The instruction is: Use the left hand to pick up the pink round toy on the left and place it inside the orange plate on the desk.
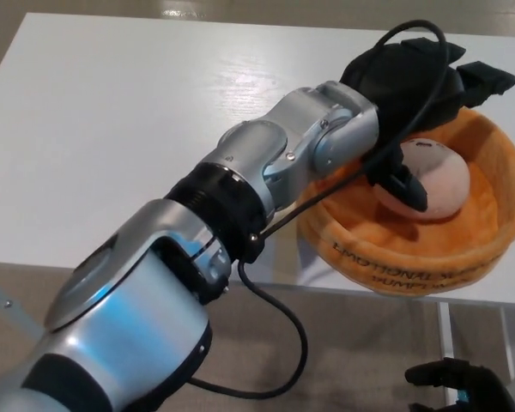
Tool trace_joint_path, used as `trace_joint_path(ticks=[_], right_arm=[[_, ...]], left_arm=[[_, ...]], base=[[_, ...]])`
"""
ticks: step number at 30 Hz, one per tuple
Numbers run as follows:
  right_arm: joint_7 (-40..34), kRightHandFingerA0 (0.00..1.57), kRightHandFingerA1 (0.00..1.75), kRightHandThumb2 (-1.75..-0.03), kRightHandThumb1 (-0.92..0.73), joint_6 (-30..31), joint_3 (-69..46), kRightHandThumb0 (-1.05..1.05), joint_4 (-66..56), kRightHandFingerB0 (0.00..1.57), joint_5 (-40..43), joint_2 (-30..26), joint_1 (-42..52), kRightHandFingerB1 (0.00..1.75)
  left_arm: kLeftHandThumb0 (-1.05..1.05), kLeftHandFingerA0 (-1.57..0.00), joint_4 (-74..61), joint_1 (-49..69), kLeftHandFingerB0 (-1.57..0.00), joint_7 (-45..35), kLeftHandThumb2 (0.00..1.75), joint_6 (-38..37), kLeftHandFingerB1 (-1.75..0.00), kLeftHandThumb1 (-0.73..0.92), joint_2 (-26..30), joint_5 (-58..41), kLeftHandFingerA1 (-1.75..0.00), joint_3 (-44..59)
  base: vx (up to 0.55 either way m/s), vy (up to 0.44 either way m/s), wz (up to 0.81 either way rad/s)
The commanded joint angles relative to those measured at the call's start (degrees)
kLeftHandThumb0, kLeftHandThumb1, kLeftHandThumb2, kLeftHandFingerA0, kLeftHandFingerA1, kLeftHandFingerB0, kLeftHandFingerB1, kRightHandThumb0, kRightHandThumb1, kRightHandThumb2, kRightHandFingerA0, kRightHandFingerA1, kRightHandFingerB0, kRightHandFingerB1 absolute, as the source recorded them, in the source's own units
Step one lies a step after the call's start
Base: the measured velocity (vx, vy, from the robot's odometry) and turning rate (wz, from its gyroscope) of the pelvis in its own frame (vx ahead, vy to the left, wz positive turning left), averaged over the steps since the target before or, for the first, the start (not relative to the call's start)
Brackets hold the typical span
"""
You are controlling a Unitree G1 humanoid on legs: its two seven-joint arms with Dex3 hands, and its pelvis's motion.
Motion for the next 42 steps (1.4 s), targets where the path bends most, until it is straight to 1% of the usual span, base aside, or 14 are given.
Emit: trace_joint_path(ticks=[1, 5, 6, 8, 9, 14, 15, 19, 20, 27, 28, 32, 33, 42], right_arm=[[0.56, 0.65, 0.91, -0.57, -0.59, 0.63, 0.08, -0.18, 0.58, 0.59, 0.17, 0.69, 0.33, 0.76], [0.53, 0.66, 0.94, -0.57, -0.59, 0.44, -0.54, -0.16, 0.5, 0.56, 0.95, 1.67, 1.11, 0.76], [0.59, 0.71, 0.88, -0.85, -0.42, 0.1, -0.51, -0.22, 0.46, 0.55, 0.93, 1.76, 1.38, 0.76], [0.35, 0.66, 0.9, -0.57, -0.59, 0.09, 0.08, -0.2, 0.46, 0.58, 0.15, 1.67, 1.47, 0.74], [0.3, 0.65, 0.88, -0.57, -0.59, 0.34, 0.17, -0.2, 0.47, 0.59, 0.0, 1.6, 1.32, 0.74], [0.1, 0.64, 0.88, -0.57, -0.58, 0.56, 0.2, -0.19, 0.43, 0.59, -0.11, 1.22, 0.82, 0.75], [0.05, 0.65, 0.9, -0.57, -0.59, 0.38, 0.06, -0.19, 0.39, 0.59, 0.01, 1.09, 0.77, 0.76], [0.23, 0.64, 0.9, -0.57, -0.59, 0.0, -0.27, -0.18, 0.3, 0.58, 0.31, 0.61, 0.81, 0.76], [0.23, 0.66, 0.92, -0.57, -0.57, -0.06, -0.48, -0.17, 0.3, 0.57, 0.51, 0.58, 0.9, 0.76], [-0.32, 0.64, 0.92, -0.57, -0.57, -0.39, -0.95, -0.16, 0.33, 0.57, 0.88, 0.72, 1.03, 0.77], [-0.4, 0.64, 0.9, -0.57, -0.58, -0.45, -0.92, -0.16, 0.36, 0.56, 0.81, 0.62, 0.98, 0.76], [-0.5, 0.64, 0.9, -0.57, -0.58, -0.02, -0.72, -0.17, 0.29, 0.56, 0.57, 0.49, 0.61, 0.75], [-0.59, 0.63, 0.9, -0.56, -0.58, 0.14, -0.78, -0.16, 0.28, 0.56, 0.63, 0.54, 0.5, 0.76], [-0.42, 0.65, 0.91, -0.58, -0.58, -0.23, -0.85, -0.15, 0.29, 0.55, 0.67, 0.19, 0.61, 0.76]], left_arm=[[-1.04, 0.0, -2.94, -1.46, 0.0, -6.87, 0.71, 2.41, -0.18, 0.47, 1.18, -0.67, 0.0, 1.08], [-1.03, 0.0, -7.35, -1.44, 0.0, -9.21, 0.6, 1.94, -0.08, 0.58, 3.31, -1.5, 0.0, 2.41], [-0.99, 0.0, -10.76, -1.36, 0.0, -9.76, 0.77, 1.22, -0.1, 0.38, 4.85, -2.14, 0.0, 3.47], [-0.97, 0.0, -20.84, -0.64, 0.0, -12.16, 0.75, -0.64, -0.16, 0.37, 9.18, -4.48, 0.0, 6.78], [-0.76, 0.0, -24.1, -0.25, 0.0, -13.32, 0.87, -1.23, -0.16, 0.38, 10.55, -5.59, -0.01, 7.96], [-0.9, -0.03, -40.58, 2.84, -0.01, -19.33, 0.7, -1.99, -0.24, 0.36, 16.4, -12.86, -0.14, 14.02], [-0.56, 0.0, -48.89, 6.29, -0.08, -22.68, 0.8, -0.09, -0.43, 0.35, 19.3, -18.19, -0.18, 17.03], [-0.66, 0.0, -65.97, 14.51, -0.17, -28.99, 0.53, 5.62, -0.31, 0.41, 24.8, -28.14, -0.23, 22.69], [-0.58, -0.06, -70.26, 17.63, -0.13, -29.63, 0.7, 6.54, -0.38, 0.36, 26.36, -30.7, -0.21, 24.26], [-0.51, -0.06, -90.84, 46.04, -0.13, -32.65, 0.66, 5.52, -0.35, 0.35, 36.27, -54.8, -0.24, 37.0], [-0.31, -0.02, -91.85, 51.38, 0.0, -33.67, 0.83, 3.0, -0.46, 0.24, 37.89, -57.21, -0.51, 38.87], [-0.3, -0.02, -92.99, 60.27, 0.0, -35.64, 0.81, -0.47, -0.46, 0.21, 40.36, -61.39, -0.51, 41.95], [-0.49, -0.17, -93.39, 63.83, -0.22, -37.4, 0.53, 0.23, -0.29, 0.4, 40.65, -64.0, -0.3, 43.97], [-0.74, -0.24, -90.58, 77.84, -0.21, -53.2, 0.59, 8.86, -0.29, 0.6, 39.15, -91.16, -0.37, 52.94]], base=[[0.0, 0.0, 0.0], [0.0, 0.0, 0.0], [0.0, 0.0, 0.0], [0.0, 0.0, 0.0], [0.0, 0.0, 0.0], [0.0, 0.0, 0.0], [0.0, 0.0, 0.0], [0.0, 0.0, 0.0], [0.0, 0.0, 0.0], [0.0, 0.0, 0.0], [0.0, 0.0, 0.0], [0.0, 0.0, 0.0], [0.0, 0.0, 0.0], [0.0, 0.0, 0.01]])
